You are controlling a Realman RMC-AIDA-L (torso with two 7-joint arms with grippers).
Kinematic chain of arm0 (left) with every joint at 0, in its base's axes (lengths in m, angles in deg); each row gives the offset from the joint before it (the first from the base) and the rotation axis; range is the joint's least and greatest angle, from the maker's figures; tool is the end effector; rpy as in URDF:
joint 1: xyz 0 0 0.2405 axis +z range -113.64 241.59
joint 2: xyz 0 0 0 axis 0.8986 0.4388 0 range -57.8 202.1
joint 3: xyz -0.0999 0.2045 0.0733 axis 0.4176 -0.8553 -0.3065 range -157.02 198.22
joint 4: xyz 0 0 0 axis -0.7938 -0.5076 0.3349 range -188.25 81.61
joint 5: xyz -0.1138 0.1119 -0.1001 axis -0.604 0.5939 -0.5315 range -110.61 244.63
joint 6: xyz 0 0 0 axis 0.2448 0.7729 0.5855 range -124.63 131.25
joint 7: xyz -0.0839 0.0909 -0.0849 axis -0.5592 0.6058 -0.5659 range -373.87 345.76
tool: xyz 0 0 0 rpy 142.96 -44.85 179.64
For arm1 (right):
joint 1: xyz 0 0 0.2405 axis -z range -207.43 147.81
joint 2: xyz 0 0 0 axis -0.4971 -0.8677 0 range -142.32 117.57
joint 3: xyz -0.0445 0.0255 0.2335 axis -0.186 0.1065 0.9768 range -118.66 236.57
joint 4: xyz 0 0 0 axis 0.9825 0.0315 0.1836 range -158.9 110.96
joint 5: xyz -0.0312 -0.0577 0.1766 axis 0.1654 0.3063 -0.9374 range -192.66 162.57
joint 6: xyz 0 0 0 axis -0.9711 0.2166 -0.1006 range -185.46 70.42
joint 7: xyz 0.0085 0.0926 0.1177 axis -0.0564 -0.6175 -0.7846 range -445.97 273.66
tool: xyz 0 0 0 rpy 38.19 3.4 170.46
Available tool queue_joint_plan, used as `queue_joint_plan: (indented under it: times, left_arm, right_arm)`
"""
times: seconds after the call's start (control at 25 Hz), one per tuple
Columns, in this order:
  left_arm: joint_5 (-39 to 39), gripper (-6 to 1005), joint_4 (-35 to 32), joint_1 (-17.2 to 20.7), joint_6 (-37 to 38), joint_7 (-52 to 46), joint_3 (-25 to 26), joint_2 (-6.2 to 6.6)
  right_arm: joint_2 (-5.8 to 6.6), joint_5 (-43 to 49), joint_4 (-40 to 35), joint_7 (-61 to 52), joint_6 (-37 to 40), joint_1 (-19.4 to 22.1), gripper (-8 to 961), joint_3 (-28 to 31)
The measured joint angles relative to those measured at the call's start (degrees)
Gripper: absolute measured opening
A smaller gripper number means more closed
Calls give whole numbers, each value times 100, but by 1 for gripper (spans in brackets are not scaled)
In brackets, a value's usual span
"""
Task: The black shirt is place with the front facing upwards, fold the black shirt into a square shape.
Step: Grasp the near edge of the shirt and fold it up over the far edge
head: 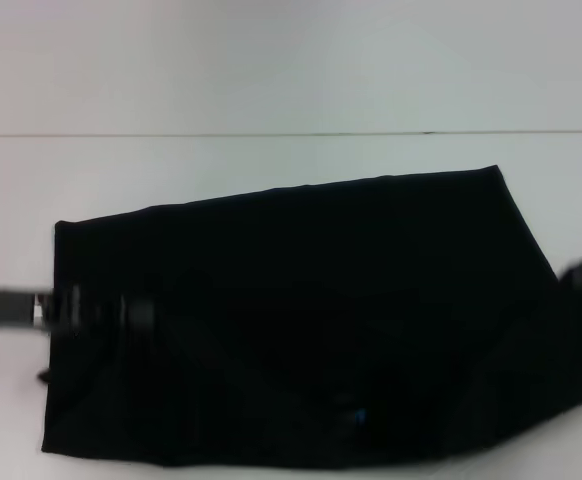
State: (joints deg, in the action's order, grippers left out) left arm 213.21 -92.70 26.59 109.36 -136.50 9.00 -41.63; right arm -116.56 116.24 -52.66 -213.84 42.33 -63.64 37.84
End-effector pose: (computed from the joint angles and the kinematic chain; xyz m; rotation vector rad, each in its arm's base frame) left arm -0.2590 0.2969 0.0535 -2.4883 -1.7851 -0.5948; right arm 0.2795 0.3088 0.0900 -2.3106 1.8751 0.7130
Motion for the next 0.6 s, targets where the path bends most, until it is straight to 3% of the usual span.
queue_joint_plan:
  times: [0.08, 0.12, 0.16, 0.2, 0.4, 0.6]
  left_arm:
    - [-196, 39, 91, -2, -479, -28, 185, 19]
    - [-196, 39, 91, -2, -479, -28, 185, 19]
    - [-504, 39, 256, 40, -1161, -32, 301, 10]
    - [-557, 39, 297, 50, -1271, -31, 302, 4]
    - [-1107, 39, 708, 173, -2383, 151, 310, -116]
    - [-1764, 40, 1041, 302, -3201, 606, 313, -281]
  right_arm:
    - [-34, -358, 251, 35, -487, 24, 75, 148]
    - [-82, -590, 388, 94, -785, 36, 75, 208]
    - [-152, -831, 505, 181, -1087, 46, 75, 259]
    - [-238, -1071, 611, 304, -1386, 51, 75, 289]
    - [-908, -1995, 715, 1063, -2711, -14, 75, 314]
    - [-1386, -2671, 758, 1900, -3685, -114, 73, 300]
